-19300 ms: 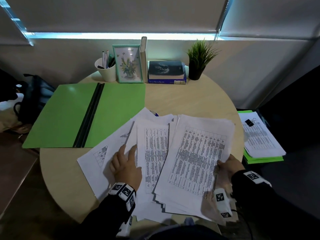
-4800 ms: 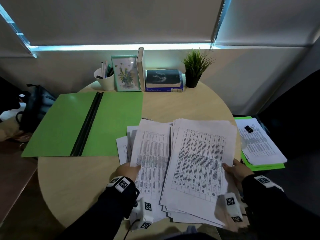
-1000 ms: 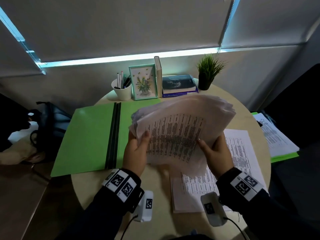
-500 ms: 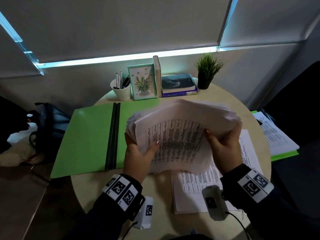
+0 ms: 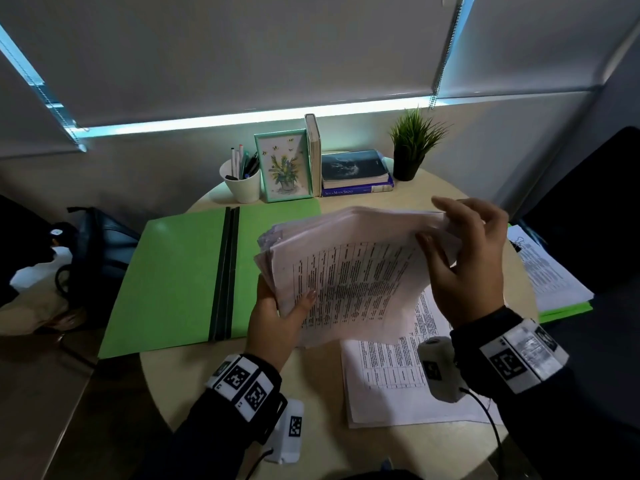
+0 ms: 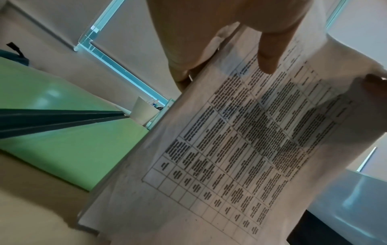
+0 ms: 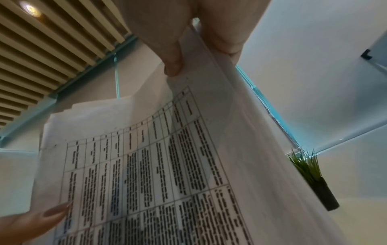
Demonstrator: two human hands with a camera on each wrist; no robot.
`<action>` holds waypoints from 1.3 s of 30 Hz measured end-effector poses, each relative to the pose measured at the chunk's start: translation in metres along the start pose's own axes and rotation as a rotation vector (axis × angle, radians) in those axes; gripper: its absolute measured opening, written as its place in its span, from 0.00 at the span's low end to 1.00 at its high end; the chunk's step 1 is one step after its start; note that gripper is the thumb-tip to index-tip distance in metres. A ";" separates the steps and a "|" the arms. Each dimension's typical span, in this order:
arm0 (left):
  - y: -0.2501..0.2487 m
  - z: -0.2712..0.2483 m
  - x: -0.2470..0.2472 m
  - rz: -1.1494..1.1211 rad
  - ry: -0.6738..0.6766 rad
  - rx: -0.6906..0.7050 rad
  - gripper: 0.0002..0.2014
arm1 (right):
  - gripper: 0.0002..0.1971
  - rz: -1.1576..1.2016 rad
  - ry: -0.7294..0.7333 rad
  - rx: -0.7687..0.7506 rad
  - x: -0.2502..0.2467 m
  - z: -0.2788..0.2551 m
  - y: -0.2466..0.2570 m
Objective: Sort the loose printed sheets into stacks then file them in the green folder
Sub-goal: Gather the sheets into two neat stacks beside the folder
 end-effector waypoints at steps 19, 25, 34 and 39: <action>-0.012 -0.005 0.003 0.081 -0.167 0.085 0.17 | 0.20 0.440 -0.021 0.370 0.025 -0.031 -0.002; -0.006 -0.018 0.009 -0.053 -0.212 0.071 0.18 | 0.15 0.417 -0.021 0.458 0.034 -0.056 -0.011; 0.036 -0.004 0.002 -0.073 -0.109 -0.166 0.22 | 0.17 0.451 0.273 0.764 0.067 -0.105 -0.068; 0.038 0.002 0.001 0.014 -0.097 -0.229 0.10 | 0.18 0.443 0.290 0.737 0.076 -0.099 -0.067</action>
Point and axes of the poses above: each hand's wrist, its own z-axis towards the middle knuckle, its own x-axis out of the palm, y = z × x, the point moved 5 cm from there along z, towards the middle knuckle, and after that the axes turned 2 degrees about -z, right-handed, at the moved point
